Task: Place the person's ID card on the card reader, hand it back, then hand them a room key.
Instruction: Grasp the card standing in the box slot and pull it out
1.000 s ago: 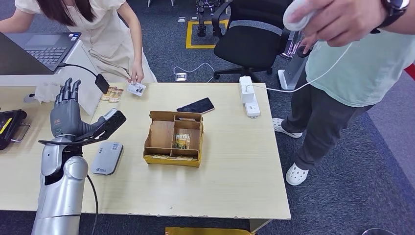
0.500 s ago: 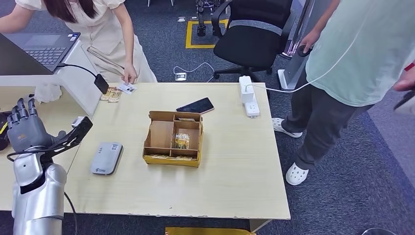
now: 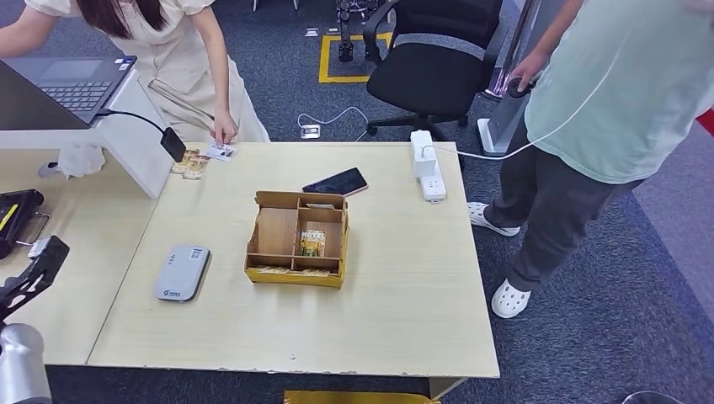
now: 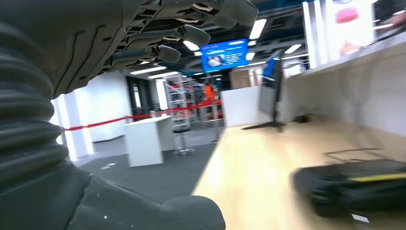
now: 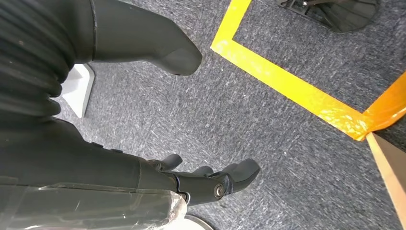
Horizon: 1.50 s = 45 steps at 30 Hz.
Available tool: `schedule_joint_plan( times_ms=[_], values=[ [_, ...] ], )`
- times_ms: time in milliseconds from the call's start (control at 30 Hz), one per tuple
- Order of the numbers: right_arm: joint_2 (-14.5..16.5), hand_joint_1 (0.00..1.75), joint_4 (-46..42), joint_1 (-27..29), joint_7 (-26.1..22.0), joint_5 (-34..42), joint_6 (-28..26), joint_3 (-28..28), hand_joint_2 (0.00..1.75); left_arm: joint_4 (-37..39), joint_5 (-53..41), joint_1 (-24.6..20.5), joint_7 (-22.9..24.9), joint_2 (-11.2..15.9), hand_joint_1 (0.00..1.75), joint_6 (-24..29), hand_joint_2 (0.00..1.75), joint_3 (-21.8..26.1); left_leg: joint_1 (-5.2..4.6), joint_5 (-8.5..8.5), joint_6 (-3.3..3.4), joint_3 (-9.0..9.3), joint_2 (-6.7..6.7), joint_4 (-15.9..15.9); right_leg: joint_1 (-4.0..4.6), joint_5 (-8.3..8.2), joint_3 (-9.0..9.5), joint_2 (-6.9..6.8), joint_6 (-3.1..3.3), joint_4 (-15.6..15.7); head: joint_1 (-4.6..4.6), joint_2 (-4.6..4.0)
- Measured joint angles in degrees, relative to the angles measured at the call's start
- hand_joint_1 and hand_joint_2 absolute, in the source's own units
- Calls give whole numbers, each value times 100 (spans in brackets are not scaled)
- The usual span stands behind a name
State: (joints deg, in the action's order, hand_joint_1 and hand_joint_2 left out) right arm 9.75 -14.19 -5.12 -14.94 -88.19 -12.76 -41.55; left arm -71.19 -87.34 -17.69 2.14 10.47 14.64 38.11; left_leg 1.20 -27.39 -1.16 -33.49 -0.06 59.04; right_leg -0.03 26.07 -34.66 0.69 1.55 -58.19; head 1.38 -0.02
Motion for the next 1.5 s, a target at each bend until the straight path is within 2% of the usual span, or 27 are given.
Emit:
schedule_joint_plan(
  times_ms=[167, 267, 300, 367, 467, 600, 867, 1000, 1167, 1233, 1400, 1500],
  values=[
    [-1, 0, -2, 16, -18, -1, -7, -58, 175, 28, 87, 166, -434, 180, 0, -2, 175, 595, 0, 0, -1, -1, -10, -1, 1, 5, -1, -10, -1, 1, 0, 0],
    [-2, 0, -2, 14, -70, 29, -26, -92, 175, -53, 735, 194, -1420, 193, 0, -426, 175, 547, 0, 1, -1, -1, -20, -1, 1, 4, 2, -20, -3, 3, -2, 0],
    [-3, 0, -2, 13, -97, 47, -39, -106, 175, -126, 1082, 216, -1765, 194, 0, -627, 175, 441, 0, 2, -1, -1, -20, -1, 1, 2, 3, -20, -3, 4, -2, -1],
    [-13, 0, -2, 13, -139, 71, -66, -130, 175, -337, 1791, 276, -2141, 199, 0, -948, 175, 132, 0, 3, -2, -1, -18, 0, 0, -3, 4, -19, -1, 4, -2, -1],
    [-31, 0, -2, 12, -192, 72, -88, -176, 175, -786, 2836, 434, -2347, 284, 0, -1420, 175, -413, 0, 3, -1, 0, -12, 0, 0, -8, 4, -11, 2, 4, -2, 0],
    [-61, 0, -2, 13, -228, 77, -92, -219, 175, -1530, 3920, 872, -2645, 557, 0, -1980, 175, -1093, 0, 2, -3, 1, -6, 0, 0, -6, 0, -4, 3, 4, -1, 0],
    [-101, 0, -1, 13, -214, 68, -92, -254, 175, -2387, 4275, 1396, -2787, 913, 0, -2158, 175, -1728, 1, -2, -7, 2, -6, -2, 1, 1, -2, -4, 3, 2, -1, 0],
    [-113, 0, 0, 12, -195, 66, -92, -256, 175, -2915, 4392, 1794, -2869, 1161, 0, -2223, 175, -2199, 0, -3, -7, 2, -5, -2, 1, 1, -1, -4, 3, 3, -2, -1],
    [-123, 0, 0, 2, -194, 68, -84, -258, 175, -3586, 4361, 2367, -2678, 1736, 0, -2294, 175, -2988, 0, -4, -7, 1, -4, -2, 0, 2, -2, -3, 3, 3, -2, 1],
    [-132, 0, 0, -8, -189, 67, -76, -259, 175, -3811, 4436, 2582, -2517, 2137, 0, -2383, 175, -3290, 2, -4, -7, 1, -4, -2, 2, 3, -3, -3, 5, 3, -1, 0],
    [-163, 0, 0, -46, -185, 66, -61, -260, 175, -4321, 5173, 2895, -2137, 3448, 0, -2819, 175, -3661, 12, -4, -9, -1, -7, -3, 12, 7, -2, -10, 12, 1, 3, 0],
    [-169, 0, 0, -63, -184, 64, -42, -260, 175, -4499, 5299, 2956, -2114, 3919, 0, -2895, 175, -3698, 12, -3, -10, 0, -8, -3, 12, 7, 0, -14, 12, -1, 5, 1]
  ],
)
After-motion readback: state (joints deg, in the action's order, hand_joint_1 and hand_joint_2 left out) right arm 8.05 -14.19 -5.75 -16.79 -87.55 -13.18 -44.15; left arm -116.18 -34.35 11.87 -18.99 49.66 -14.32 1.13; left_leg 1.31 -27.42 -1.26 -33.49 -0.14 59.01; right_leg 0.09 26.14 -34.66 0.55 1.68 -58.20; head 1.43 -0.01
